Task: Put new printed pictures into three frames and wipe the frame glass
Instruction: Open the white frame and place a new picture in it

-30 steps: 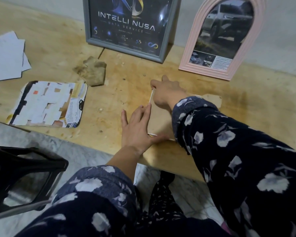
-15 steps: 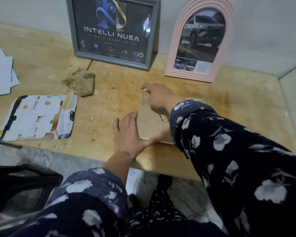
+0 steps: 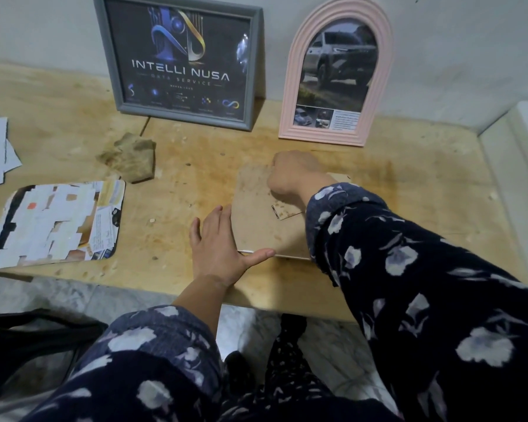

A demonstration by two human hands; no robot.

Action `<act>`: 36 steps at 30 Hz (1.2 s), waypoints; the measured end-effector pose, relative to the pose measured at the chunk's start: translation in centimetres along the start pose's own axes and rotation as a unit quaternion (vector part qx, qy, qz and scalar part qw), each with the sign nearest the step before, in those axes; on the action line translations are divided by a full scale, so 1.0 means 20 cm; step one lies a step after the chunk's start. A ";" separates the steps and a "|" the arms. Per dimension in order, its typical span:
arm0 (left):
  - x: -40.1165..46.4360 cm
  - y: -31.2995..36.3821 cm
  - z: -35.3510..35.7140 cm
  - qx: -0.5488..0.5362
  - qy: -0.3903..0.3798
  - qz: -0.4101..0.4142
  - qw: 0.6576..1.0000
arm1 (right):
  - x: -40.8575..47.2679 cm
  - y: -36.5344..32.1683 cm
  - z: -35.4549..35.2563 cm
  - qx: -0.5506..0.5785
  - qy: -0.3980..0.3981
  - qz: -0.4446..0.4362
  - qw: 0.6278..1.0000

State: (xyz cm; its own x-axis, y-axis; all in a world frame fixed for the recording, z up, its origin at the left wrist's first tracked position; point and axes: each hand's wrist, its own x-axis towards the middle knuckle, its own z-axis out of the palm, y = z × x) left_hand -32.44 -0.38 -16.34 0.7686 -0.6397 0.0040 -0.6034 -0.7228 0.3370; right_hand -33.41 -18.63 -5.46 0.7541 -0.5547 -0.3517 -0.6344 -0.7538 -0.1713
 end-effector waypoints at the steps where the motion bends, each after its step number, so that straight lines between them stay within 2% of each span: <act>1: 0.00 0.01 0.00 0.002 0.000 -0.001 1.000 | -0.01 0.00 -0.01 0.000 0.004 -0.003 1.000; 7: -0.01 0.00 0.01 0.020 -0.011 -0.006 1.000 | -0.03 -0.02 0.05 0.007 -0.019 -0.018 1.000; 16: 0.00 0.00 -0.01 0.022 -0.020 0.000 1.000 | -0.10 0.32 0.10 0.022 -0.003 0.103 0.994; 24: 0.00 0.01 -0.02 -0.001 -0.010 -0.010 1.000 | -0.13 0.36 0.08 0.103 0.042 0.106 0.988; 31: 0.00 0.01 -0.02 -0.017 -0.011 -0.007 1.000 | -0.15 0.37 0.03 0.076 0.063 0.089 0.991; 34: 0.00 0.02 -0.02 -0.012 -0.009 -0.007 1.000 | -0.13 0.38 0.00 0.044 0.033 0.076 0.996; 36: -0.01 0.01 -0.02 -0.011 -0.011 -0.011 1.000 | -0.13 0.38 -0.03 0.078 -0.003 0.088 0.993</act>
State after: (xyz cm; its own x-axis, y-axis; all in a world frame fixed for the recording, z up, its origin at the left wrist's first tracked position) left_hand -32.63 -0.41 -15.95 0.7769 -0.6292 -0.0241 -0.5809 -0.7309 0.3582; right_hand -40.09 -23.01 -5.32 0.6284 -0.6702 -0.3949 -0.7753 -0.5813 -0.2471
